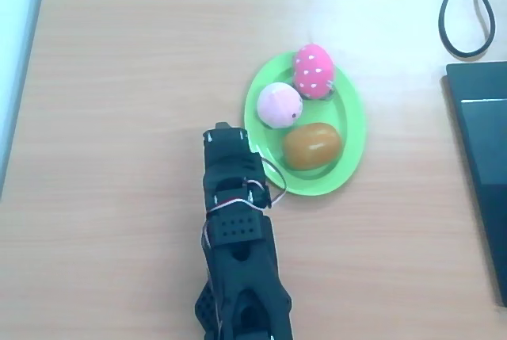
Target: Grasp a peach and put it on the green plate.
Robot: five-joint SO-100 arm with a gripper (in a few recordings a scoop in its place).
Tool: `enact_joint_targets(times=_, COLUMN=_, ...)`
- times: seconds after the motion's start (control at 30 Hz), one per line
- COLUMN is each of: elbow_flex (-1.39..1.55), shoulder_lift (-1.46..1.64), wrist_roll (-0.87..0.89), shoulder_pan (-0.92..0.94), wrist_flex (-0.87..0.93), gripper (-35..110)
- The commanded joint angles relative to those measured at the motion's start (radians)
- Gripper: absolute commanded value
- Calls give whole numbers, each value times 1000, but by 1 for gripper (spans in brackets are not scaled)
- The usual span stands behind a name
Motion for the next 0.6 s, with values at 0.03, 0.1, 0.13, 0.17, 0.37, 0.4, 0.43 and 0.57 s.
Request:
enact_joint_targets(times=0.03, elbow_flex=43, shoulder_lift=26, wrist_roll=26, shoulder_pan=-2, wrist_flex=25, gripper=-8)
enact_joint_targets(times=0.1, elbow_flex=28, shoulder_lift=25, wrist_roll=37, shoulder_pan=3, wrist_flex=72, gripper=-8)
enact_joint_targets(times=0.13, elbow_flex=17, shoulder_lift=25, wrist_roll=43, shoulder_pan=5, wrist_flex=107, gripper=-8)
enact_joint_targets(times=0.17, elbow_flex=6, shoulder_lift=25, wrist_roll=48, shoulder_pan=6, wrist_flex=143, gripper=-8)
enact_joint_targets(times=0.37, elbow_flex=-46, shoulder_lift=25, wrist_roll=44, shoulder_pan=5, wrist_flex=322, gripper=-8)
enact_joint_targets(times=0.4, elbow_flex=-52, shoulder_lift=25, wrist_roll=38, shoulder_pan=6, wrist_flex=348, gripper=-8)
enact_joint_targets(times=0.43, elbow_flex=-58, shoulder_lift=25, wrist_roll=34, shoulder_pan=6, wrist_flex=371, gripper=-8)
enact_joint_targets(times=0.57, elbow_flex=-81, shoulder_lift=25, wrist_roll=28, shoulder_pan=14, wrist_flex=459, gripper=-8)
